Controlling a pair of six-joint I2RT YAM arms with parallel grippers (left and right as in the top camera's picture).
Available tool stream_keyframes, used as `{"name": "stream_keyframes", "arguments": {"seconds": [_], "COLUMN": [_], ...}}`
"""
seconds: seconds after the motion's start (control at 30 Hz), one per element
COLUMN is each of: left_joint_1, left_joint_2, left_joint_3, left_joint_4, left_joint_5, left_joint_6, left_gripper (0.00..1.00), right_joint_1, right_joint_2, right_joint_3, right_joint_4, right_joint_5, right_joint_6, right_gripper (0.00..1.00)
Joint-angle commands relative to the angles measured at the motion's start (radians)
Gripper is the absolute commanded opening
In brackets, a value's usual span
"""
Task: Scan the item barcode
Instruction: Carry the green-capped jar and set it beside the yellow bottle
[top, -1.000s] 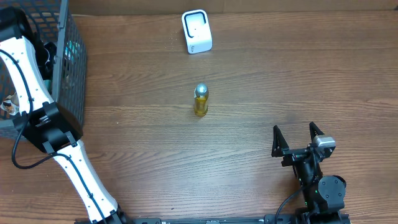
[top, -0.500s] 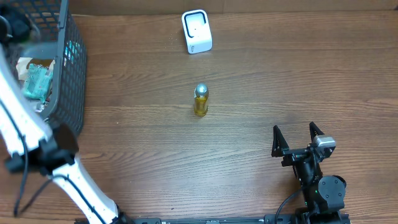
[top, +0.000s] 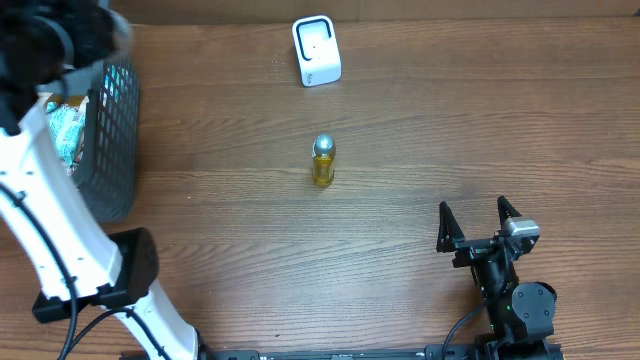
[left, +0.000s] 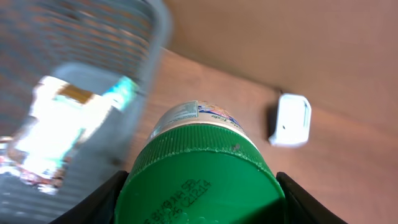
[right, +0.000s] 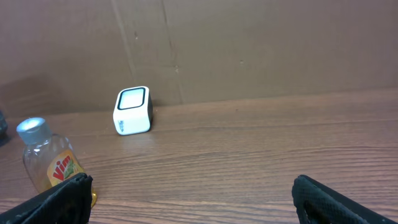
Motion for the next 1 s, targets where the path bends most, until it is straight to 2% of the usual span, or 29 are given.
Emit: {"name": "stream_keyframes", "arguments": {"seconds": [0.0,0.1,0.23,0.43,0.67,0.97], "left_joint_1": [-0.109,-0.182,-0.257,-0.343,-0.450,-0.530], "left_joint_2": [0.013,0.021,0.022,0.022,0.022,0.022], "left_joint_3": [-0.031,-0.070,-0.132,-0.260,-0.492,-0.777], "left_joint_4": [0.003,0.003,0.003,0.003,0.016,0.173], "left_joint_5": [0.015,0.005,-0.082,-0.066,-0.105,-0.122], "left_joint_6": [0.066,0.077,0.076,0.077,0.076,0.041], "left_gripper": [0.41,0.41,0.42,0.42,0.42,0.41], "right_joint_1": [0.007,0.007,0.007,0.007,0.007,0.007], "right_joint_2": [-0.008,-0.008,-0.008,-0.008,-0.008,-0.008], "right_joint_3": [-0.011,-0.011,-0.011,-0.011,-0.011,-0.011], "right_joint_4": [0.005,0.005,0.005,0.005,0.005,0.005], "right_joint_5": [0.005,0.005,0.005,0.005,0.005,0.005], "right_joint_6": [-0.004,-0.004,-0.004,-0.004,-0.004,-0.004], "right_gripper": [1.00,1.00,1.00,1.00,1.00,1.00]}}
